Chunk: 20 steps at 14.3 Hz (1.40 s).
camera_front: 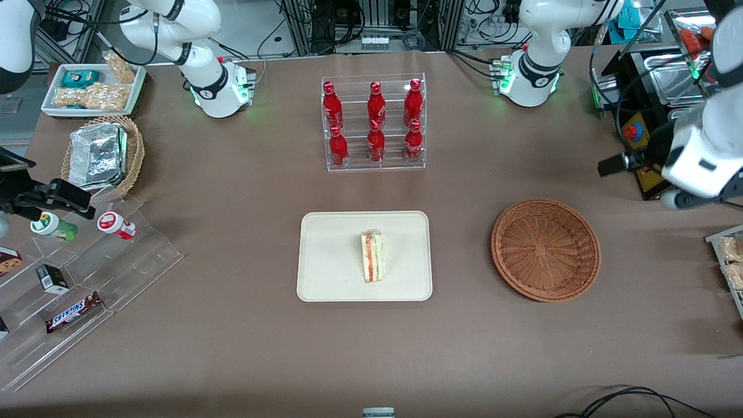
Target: Place sandwich from basket to tray
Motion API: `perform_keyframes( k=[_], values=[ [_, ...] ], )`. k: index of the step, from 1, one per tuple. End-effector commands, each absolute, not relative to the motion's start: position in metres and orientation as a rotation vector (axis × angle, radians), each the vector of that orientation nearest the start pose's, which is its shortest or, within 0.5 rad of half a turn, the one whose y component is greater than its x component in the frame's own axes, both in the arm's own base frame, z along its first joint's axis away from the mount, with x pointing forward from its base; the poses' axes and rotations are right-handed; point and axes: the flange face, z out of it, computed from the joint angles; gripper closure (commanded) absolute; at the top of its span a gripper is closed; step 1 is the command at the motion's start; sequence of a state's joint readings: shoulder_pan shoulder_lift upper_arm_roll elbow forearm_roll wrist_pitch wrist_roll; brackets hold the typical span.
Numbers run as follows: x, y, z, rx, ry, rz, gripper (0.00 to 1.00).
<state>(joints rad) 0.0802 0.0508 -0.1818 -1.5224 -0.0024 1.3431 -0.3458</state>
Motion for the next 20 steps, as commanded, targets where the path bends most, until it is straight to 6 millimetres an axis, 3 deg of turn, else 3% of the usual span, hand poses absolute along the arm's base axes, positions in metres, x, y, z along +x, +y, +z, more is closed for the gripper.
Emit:
perform_keyframes(
  k=[1, 4, 6, 8, 20],
  values=[
    [0.506, -0.048, 0.618, -3.05, -0.41, 0.263, 0.0],
    [0.504, -0.046, 0.611, -2.994, -0.357, 0.226, 0.0],
    [0.514, -0.049, 0.609, -3.008, -0.17, 0.176, 0.0],
    [0.516, -0.061, 0.607, -3.008, -0.091, 0.183, 0.0],
    [0.523, -0.062, 0.607, -3.029, -0.106, 0.183, 0.0]
  ],
)
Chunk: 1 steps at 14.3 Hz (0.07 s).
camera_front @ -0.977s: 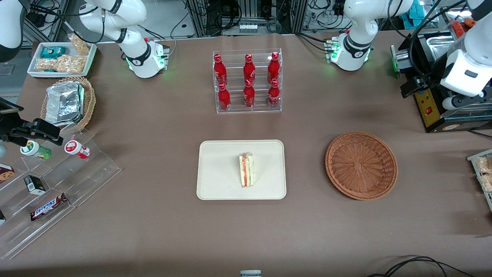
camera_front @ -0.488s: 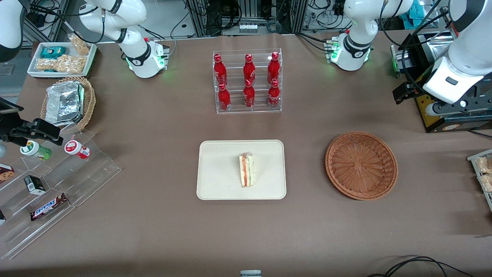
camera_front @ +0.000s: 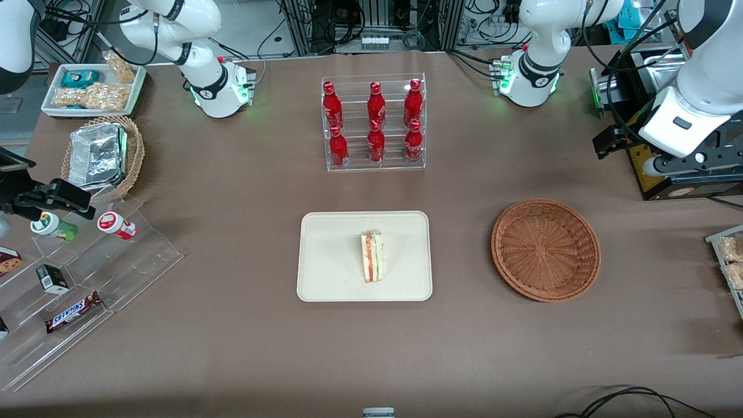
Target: Place sandwich from basket to tray
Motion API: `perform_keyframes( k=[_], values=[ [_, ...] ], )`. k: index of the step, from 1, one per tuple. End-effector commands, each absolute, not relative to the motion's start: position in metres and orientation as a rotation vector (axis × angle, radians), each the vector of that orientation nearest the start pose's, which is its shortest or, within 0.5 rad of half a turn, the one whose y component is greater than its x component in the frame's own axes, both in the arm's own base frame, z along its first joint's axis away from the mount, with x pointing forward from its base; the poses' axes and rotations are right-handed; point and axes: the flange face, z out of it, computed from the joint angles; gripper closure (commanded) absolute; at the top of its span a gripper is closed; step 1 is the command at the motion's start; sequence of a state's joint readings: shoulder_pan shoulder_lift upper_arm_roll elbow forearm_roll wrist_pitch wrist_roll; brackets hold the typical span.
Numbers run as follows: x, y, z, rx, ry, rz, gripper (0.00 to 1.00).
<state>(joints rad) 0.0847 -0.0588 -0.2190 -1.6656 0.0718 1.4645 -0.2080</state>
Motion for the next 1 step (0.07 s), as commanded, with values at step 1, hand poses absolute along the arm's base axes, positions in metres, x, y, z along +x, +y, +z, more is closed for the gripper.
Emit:
perform_keyframes(
  k=[1],
  values=[
    [0.5219, -0.0612, 0.6077, -3.029, -0.109, 0.183, 0.0]
  ],
)
